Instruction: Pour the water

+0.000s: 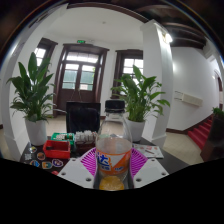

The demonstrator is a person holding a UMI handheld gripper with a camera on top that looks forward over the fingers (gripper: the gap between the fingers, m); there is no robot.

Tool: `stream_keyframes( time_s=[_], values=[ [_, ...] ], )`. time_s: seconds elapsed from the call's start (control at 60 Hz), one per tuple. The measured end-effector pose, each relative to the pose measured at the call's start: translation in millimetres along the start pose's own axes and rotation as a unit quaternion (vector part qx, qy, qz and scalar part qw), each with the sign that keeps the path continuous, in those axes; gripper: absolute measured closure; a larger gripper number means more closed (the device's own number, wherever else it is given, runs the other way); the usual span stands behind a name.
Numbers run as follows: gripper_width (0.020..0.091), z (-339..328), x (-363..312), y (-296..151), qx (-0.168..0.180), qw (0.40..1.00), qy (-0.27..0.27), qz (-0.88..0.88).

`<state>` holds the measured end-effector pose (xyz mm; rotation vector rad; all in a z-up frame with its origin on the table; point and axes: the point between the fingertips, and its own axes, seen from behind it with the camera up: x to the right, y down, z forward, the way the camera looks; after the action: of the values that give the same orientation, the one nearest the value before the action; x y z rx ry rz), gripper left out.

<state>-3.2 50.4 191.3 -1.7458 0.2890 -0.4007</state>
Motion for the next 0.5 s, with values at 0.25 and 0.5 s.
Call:
stream_keyframes(
  time_s=[0.25,0.5],
  values=[
    [0.0716,11,-8,52,0.005,0.999,-0.033,-0.005],
    [0.0689,6,1,57,0.034,0.997,-0.040,0.050]
  ],
)
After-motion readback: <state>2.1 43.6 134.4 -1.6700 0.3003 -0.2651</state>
